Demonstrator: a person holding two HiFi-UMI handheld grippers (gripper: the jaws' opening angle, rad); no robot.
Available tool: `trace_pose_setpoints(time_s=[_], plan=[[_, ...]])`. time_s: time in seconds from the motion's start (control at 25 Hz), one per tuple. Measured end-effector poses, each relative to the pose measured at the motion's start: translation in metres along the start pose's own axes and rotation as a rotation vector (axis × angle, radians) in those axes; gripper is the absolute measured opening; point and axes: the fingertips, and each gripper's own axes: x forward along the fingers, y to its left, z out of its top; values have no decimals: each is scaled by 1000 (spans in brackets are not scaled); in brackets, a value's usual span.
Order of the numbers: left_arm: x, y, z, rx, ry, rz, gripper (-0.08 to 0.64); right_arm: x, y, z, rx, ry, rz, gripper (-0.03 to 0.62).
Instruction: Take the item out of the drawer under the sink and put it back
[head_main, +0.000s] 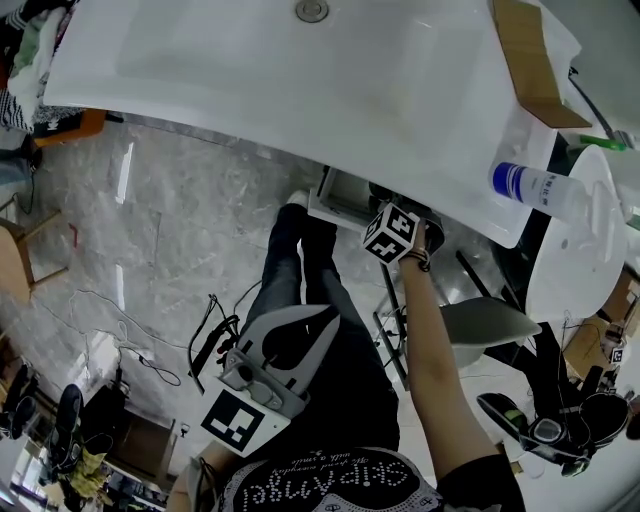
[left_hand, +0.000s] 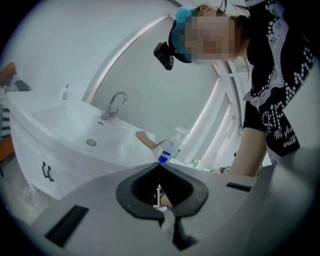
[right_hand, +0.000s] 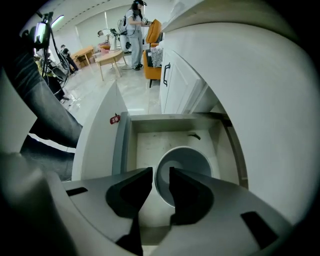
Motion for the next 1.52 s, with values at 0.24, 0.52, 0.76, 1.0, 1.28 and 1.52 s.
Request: trace_pose_setpoints(time_s=[0.24,0.52,0.76,1.0,1.28,1.52], plan=[[-3,2,2,3,-21,-7,3,-6,0,5,17,-18,-23,97],[-7,6,19,32,-72,-30,3,-45,3,22,133,-102,-85,97],[-7,8,42,60,-100,-81,3,-108,-1,46,349,-286,-207,92],[-3,0,60,116,-114,-133,3,-173,-8,63,558,-505,-286,26],[-2,-11,76,209,-86,-211,3,-227,-7,68,708,-672,-332,18],[-1,-6,96,259,-112,-229,3,-278,-14,84,765,-834,-395,18]])
